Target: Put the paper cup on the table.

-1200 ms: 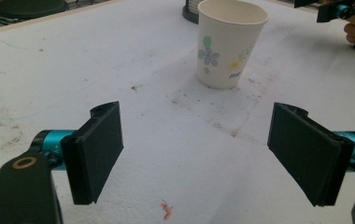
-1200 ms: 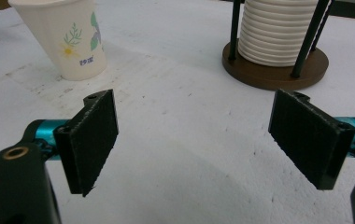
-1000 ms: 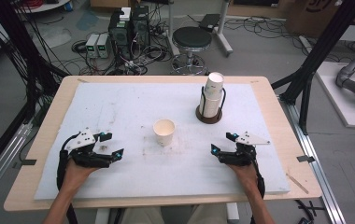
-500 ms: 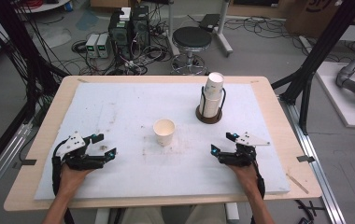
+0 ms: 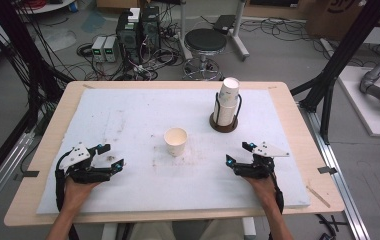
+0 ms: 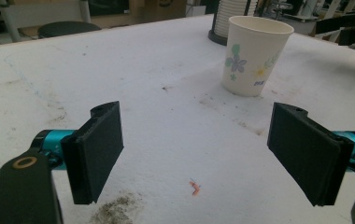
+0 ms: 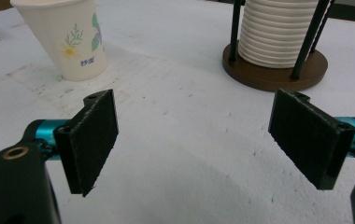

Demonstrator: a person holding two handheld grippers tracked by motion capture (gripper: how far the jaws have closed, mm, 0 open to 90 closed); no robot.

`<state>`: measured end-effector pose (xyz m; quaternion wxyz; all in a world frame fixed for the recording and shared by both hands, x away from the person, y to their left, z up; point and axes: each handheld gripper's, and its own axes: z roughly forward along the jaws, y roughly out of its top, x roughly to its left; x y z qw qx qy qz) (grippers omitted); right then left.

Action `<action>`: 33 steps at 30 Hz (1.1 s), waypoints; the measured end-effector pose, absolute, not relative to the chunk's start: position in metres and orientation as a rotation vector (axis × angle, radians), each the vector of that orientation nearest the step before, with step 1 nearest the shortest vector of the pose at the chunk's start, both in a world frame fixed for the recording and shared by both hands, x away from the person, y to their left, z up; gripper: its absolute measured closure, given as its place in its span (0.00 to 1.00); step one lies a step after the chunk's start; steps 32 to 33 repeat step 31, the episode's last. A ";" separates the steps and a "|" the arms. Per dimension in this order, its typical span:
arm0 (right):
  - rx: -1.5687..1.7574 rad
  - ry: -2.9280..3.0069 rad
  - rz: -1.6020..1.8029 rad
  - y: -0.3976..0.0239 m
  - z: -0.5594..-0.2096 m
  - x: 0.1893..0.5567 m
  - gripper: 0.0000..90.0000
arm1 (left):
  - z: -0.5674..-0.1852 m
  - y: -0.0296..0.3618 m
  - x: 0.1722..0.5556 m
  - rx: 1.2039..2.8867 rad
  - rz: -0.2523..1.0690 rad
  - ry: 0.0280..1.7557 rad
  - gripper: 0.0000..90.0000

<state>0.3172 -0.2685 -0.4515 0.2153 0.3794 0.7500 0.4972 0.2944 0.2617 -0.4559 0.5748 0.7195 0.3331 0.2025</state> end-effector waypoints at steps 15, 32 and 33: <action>1.045 2.081 1.384 -0.269 -0.451 0.317 0.18 | -0.456 0.262 0.293 1.673 0.485 0.779 0.21; 1.041 2.102 1.389 -0.268 -0.451 0.318 0.18 | -0.457 0.263 0.293 1.659 0.489 0.785 0.21; 1.041 2.102 1.389 -0.268 -0.451 0.318 0.18 | -0.457 0.263 0.293 1.659 0.489 0.785 0.21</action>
